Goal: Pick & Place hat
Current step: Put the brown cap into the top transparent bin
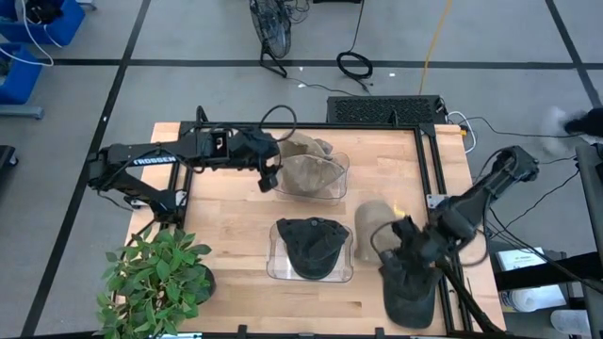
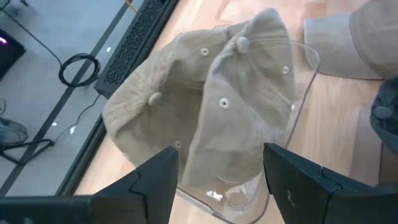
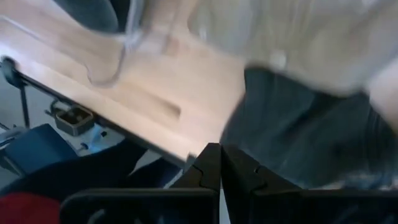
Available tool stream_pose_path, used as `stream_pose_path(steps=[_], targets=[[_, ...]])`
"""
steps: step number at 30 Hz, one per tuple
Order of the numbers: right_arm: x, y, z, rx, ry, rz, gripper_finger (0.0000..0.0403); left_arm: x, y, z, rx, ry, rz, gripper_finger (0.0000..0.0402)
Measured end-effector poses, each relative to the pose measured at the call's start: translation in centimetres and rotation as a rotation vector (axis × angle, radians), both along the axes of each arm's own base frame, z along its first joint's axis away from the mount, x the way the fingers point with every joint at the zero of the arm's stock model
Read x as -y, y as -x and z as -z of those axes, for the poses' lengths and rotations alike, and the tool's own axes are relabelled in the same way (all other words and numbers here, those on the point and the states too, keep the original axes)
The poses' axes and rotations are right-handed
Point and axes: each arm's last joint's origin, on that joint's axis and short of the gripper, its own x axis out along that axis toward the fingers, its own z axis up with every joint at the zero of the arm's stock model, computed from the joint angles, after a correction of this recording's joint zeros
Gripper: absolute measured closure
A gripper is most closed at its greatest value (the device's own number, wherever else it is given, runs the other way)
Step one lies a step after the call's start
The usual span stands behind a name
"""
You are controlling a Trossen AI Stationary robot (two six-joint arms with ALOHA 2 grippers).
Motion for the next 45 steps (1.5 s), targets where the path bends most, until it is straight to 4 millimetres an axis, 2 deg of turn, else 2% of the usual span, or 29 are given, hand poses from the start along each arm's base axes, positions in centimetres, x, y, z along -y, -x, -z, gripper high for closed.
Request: stream_pose_path(steps=[4, 10, 15, 24, 29, 36, 45], targets=[[-2.7, 0.1, -0.3, -0.060, -0.010, 0.071, 0.0403, 0.3, -0.1, 0.0, -0.006, -0.012, 0.027, 0.0167], [-5.3, -1.0, 2.3, -0.035, 0.104, 0.119, 0.0403, 0.4, -0.1, 0.0, -0.006, -0.013, 0.031, 0.0167], [-6.0, -1.9, 4.2, -0.089, 0.166, 0.145, 0.0403, 0.5, -0.1, 0.0, -0.007, -0.013, 0.033, 0.0167], [-5.6, -1.1, 7.9, -0.159, 0.226, 0.232, 0.0393, 0.5, -0.1, 0.0, -0.005, -0.008, 0.029, 0.0167], [-5.2, -1.5, 9.8, -0.116, 0.210, 0.257, 0.0348, 0.4, -0.1, 0.0, 0.000, -0.003, 0.007, 0.0167], [-4.4, -1.0, 11.8, -0.083, 0.255, 0.274, 0.0262, 0.4, -0.1, 0.0, 0.007, 0.001, -0.022, 0.0167], [-3.5, -0.6, 13.0, -0.018, 0.349, 0.300, 0.0173, 0.3, -0.1, 0.0, 0.017, 0.007, -0.062, 0.0167]])
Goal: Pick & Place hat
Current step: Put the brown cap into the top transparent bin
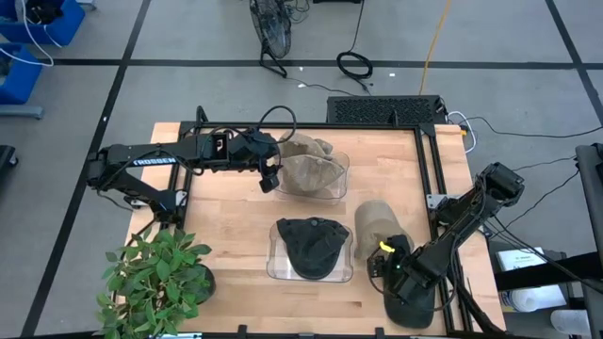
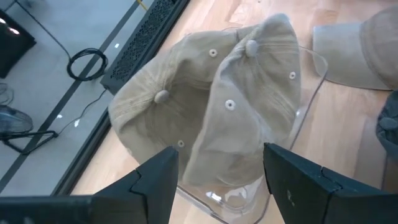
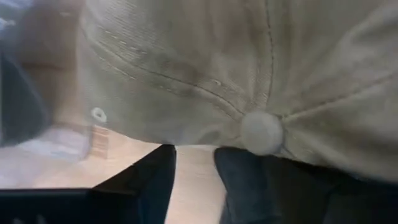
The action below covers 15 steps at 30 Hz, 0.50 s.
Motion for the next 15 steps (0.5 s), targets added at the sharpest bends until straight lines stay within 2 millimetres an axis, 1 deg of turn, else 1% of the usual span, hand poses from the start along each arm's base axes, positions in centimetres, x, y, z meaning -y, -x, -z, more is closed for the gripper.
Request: stream_pose_path(steps=[3, 7, 12, 15], targets=[[0.3, 0.1, -0.3, 0.055, 0.040, -0.001, 0.0155, 0.0, 0.0, 0.0, -0.001, -0.005, -0.006, 0.0167], [1.0, 0.3, -0.8, 0.107, 0.151, -0.004, 0.0142, 0.0, 0.0, 0.0, 0.000, -0.004, -0.010, 0.0167], [1.7, 0.2, -0.9, 0.098, 0.206, 0.007, 0.0145, 0.0, 0.0, 0.0, 0.006, 0.004, -0.021, 0.0167], [1.7, 0.1, -1.4, 0.142, 0.180, 0.003, 0.0154, 0.0, 0.0, 0.0, 0.007, 0.004, -0.022, 0.0167]])
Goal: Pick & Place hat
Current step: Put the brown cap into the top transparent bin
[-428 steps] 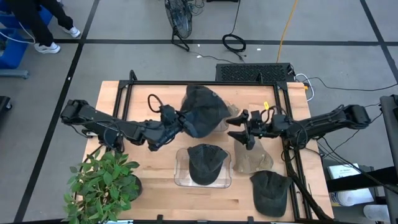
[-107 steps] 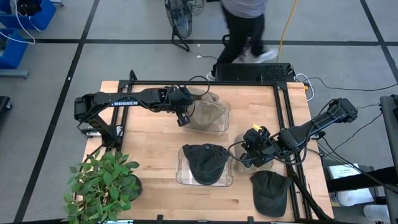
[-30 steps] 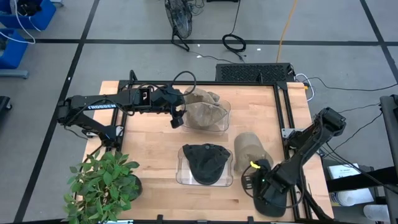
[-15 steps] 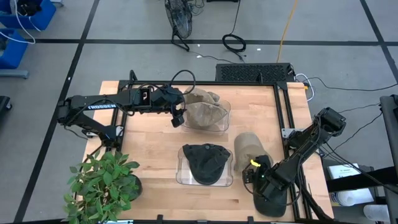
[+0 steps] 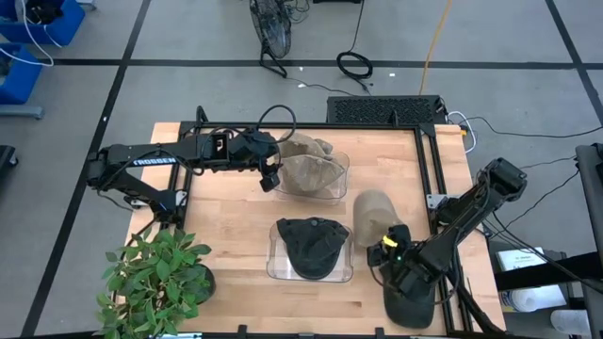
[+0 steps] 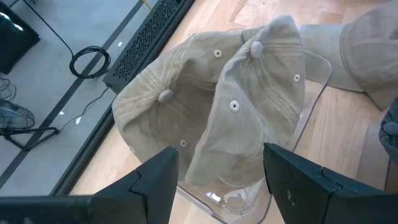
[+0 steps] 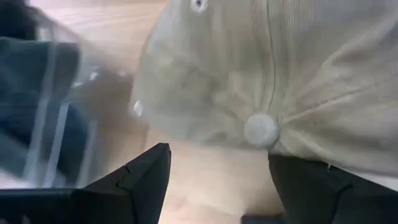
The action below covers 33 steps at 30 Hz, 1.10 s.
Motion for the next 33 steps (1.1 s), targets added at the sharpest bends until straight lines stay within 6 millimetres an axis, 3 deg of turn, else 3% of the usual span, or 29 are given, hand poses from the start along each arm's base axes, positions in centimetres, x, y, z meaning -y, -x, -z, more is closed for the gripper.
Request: stream_pose_path(steps=[9, 22, 33], targets=[[-0.1, 0.2, -1.1, 0.129, 0.016, -0.017, 0.0164, -0.1, 0.0, 0.0, -0.001, -0.007, -0.009, 0.0167], [0.0, -0.8, 2.6, 0.285, -0.225, 0.007, 0.0165, -0.1, 0.0, 0.0, -0.001, -0.011, -0.013, 0.0167], [1.6, 0.1, 3.4, 0.191, -0.069, 0.028, 0.0165, -0.1, 0.0, 0.0, -0.001, -0.011, -0.013, 0.0167]])
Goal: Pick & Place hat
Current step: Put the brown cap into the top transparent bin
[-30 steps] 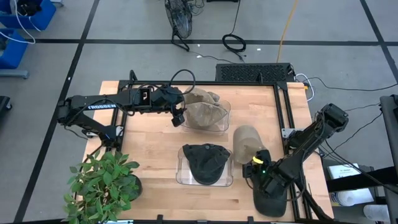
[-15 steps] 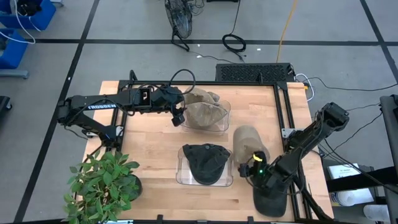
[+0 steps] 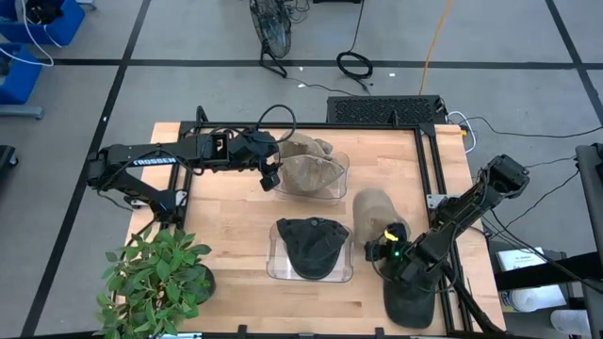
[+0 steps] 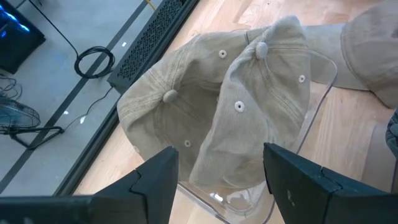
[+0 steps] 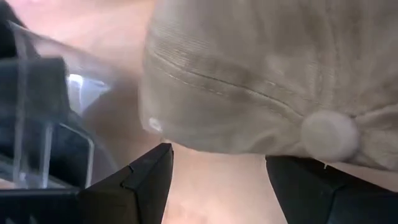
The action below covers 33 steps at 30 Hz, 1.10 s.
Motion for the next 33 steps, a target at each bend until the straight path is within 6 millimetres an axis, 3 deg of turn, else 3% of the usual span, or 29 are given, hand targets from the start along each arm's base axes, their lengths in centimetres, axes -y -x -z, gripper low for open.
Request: stream_pose_path(steps=[16, 24, 28, 33], targets=[[2.8, -0.2, -0.5, -0.007, 0.199, 0.109, 0.0165, 0.0, 0.0, 0.0, 0.000, 0.001, -0.001, 0.0167], [6.5, 1.3, -2.0, -0.186, 0.339, 0.195, 0.0173, 0.0, 0.0, 0.0, 0.009, 0.016, -0.016, 0.0167], [8.5, 1.6, -1.7, -0.237, 0.457, 0.243, 0.0215, 0.0, 0.0, 0.0, 0.011, 0.020, -0.020, 0.0167], [9.5, 0.5, 1.4, -0.131, 0.427, 0.152, 0.0320, 0.0, 0.0, 0.0, 0.014, 0.019, -0.020, 0.0167]])
